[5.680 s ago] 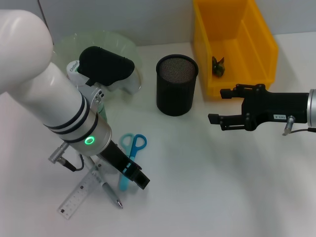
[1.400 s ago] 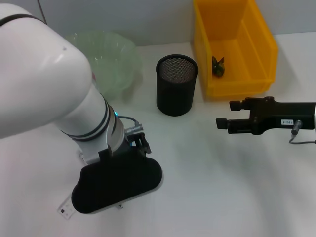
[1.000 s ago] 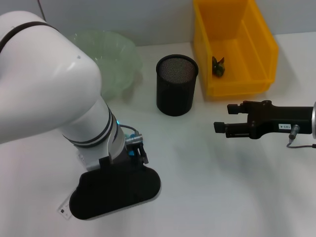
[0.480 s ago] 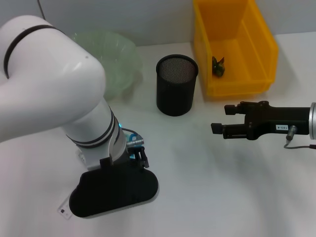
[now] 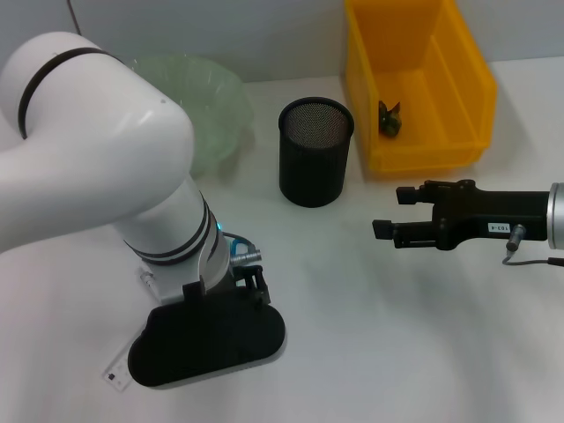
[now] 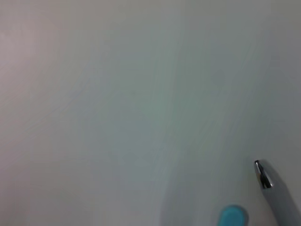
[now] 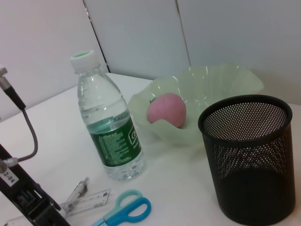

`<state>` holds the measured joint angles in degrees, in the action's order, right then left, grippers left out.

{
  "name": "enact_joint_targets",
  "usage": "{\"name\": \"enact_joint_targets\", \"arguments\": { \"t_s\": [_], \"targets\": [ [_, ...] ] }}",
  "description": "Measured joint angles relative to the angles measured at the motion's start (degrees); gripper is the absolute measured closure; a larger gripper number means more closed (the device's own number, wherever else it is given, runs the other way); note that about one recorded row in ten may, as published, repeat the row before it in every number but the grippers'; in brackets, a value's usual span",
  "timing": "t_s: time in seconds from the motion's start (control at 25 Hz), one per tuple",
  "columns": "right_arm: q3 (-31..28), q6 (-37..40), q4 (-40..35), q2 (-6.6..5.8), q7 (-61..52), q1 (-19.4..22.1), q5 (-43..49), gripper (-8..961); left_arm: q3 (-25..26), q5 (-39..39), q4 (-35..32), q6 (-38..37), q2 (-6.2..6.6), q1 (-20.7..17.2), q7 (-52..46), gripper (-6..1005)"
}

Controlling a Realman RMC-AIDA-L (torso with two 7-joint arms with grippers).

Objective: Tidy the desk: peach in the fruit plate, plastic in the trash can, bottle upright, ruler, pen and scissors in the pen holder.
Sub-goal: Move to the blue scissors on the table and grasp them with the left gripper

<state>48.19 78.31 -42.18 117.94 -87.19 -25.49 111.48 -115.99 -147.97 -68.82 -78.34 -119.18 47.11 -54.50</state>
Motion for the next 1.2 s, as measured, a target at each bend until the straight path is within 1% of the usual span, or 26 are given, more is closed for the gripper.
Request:
{"name": "enact_joint_targets", "arguments": {
  "t_s": [0.44,1.2],
  "targets": [
    [0.15,-0.05,-0.01,0.11,0.01,0.0,-0.04,140,-0.03,1.32,0.6,0.13,0.0,0.12,0.19,455],
    [0.15,0.05,-0.01,0.18,0.01,-0.16,-0.05,141,-1.09,2.15,1.77,3.19,0.01,-0.24,-0.78,471]
  ]
}}
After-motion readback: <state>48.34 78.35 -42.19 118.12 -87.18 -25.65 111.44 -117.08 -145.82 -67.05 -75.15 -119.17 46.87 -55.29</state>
